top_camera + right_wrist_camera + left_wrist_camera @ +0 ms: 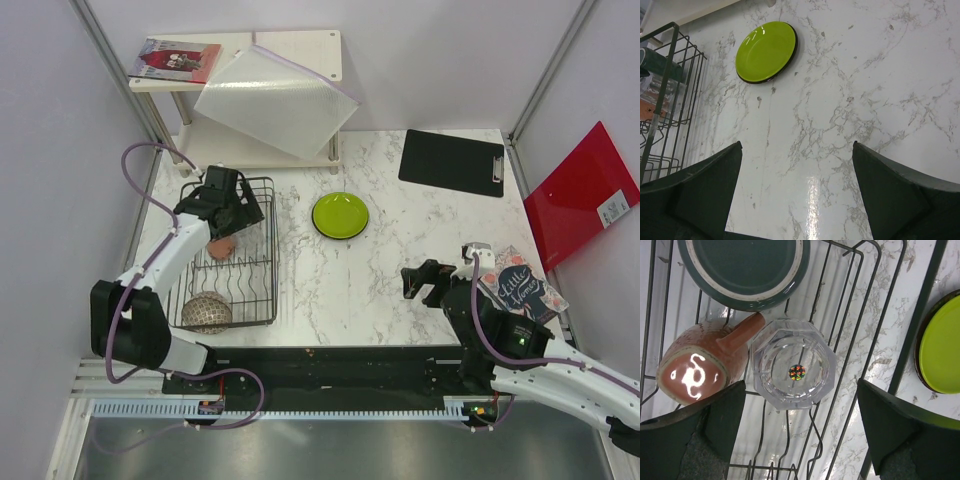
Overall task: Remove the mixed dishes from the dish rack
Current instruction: Pick up the cup from the dish rack.
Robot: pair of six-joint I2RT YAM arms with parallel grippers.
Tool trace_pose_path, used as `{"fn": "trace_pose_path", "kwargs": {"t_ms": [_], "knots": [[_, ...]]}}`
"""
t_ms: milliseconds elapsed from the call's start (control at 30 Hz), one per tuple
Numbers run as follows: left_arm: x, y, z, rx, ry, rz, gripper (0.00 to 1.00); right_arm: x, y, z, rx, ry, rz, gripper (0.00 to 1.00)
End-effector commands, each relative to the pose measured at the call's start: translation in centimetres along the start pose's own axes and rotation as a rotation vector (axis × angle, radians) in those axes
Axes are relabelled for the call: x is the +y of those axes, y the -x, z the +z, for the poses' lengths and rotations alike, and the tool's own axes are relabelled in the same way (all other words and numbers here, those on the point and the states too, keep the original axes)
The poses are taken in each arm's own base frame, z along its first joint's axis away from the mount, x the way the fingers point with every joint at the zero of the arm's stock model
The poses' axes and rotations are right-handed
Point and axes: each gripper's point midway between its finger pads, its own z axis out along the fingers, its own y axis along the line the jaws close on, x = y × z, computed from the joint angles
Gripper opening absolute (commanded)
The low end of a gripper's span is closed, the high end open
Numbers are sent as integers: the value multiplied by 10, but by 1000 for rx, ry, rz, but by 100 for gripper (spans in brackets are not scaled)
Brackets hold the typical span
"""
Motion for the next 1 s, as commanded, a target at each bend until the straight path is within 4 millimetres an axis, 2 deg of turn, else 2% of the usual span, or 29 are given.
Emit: {"fn": "trace_pose_path", "kwargs": {"t_ms": [0,200,300,500,633,767,833,967], "knots": [[-9,11,12,-17,-19,-30,98,7,7,0,-20,21,14,98],[-12,3,28,22,-26,-36,96,4,6,-1,-24,23,23,98],[-16,1,31,32,-41,-36,93,3,5,-1,-23,19,24,98],[-21,2,25,22,-84,-22,70,3,2,1,-15,11,15,98],[-21,5,15,1,-102,-11,56,3,1,1,-13,9,13,98],[-19,10,2,-29,-111,5,37,4,1,2,-10,9,16,98],[-18,13,-8,-40,-117,9,34,5,0,2,-7,14,15,98],[-18,31,-46,-122,-152,9,28,8,0,3,-3,19,16,98]]}}
